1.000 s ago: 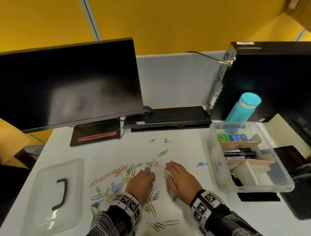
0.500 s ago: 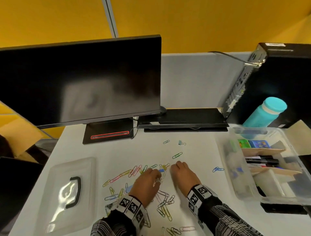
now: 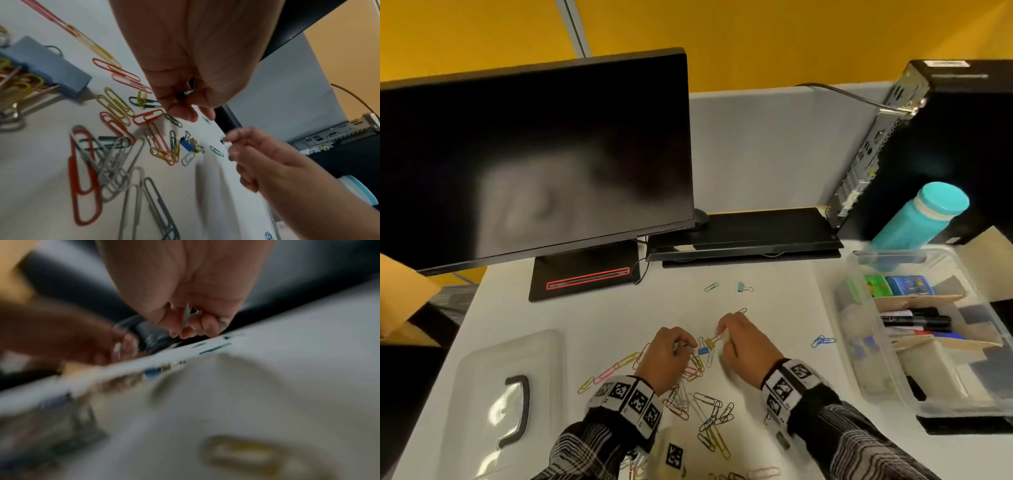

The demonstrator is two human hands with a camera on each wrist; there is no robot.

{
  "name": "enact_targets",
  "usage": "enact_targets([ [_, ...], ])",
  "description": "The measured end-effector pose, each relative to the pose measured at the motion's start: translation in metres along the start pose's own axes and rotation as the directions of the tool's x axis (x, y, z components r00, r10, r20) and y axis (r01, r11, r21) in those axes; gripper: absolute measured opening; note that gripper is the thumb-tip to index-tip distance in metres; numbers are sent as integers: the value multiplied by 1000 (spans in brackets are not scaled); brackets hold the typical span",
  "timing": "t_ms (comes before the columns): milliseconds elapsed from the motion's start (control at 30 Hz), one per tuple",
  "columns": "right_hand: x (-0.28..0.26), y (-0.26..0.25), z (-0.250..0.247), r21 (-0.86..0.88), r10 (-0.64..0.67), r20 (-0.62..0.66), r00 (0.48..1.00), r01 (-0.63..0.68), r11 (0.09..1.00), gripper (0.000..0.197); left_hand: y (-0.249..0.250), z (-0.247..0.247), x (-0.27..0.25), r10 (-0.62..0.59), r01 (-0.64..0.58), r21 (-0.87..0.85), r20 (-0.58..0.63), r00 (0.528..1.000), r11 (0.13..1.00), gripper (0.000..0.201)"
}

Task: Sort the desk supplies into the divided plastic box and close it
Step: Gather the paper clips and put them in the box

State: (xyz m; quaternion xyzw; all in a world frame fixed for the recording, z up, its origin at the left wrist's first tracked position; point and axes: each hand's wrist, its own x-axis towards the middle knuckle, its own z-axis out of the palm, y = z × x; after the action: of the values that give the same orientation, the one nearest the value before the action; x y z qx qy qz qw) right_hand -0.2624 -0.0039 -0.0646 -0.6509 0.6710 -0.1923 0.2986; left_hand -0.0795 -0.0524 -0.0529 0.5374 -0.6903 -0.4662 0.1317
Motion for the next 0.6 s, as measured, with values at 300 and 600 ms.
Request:
enact_targets([
  [300, 13, 7, 12, -147, 0, 81, 997, 11, 989, 12, 14, 6, 7, 65, -114, 398, 134, 989, 910, 23],
  [600, 5, 0, -57, 969, 357, 246, 901, -224, -102, 14, 13, 0, 27, 180, -369, 557, 364, 914, 744, 33],
])
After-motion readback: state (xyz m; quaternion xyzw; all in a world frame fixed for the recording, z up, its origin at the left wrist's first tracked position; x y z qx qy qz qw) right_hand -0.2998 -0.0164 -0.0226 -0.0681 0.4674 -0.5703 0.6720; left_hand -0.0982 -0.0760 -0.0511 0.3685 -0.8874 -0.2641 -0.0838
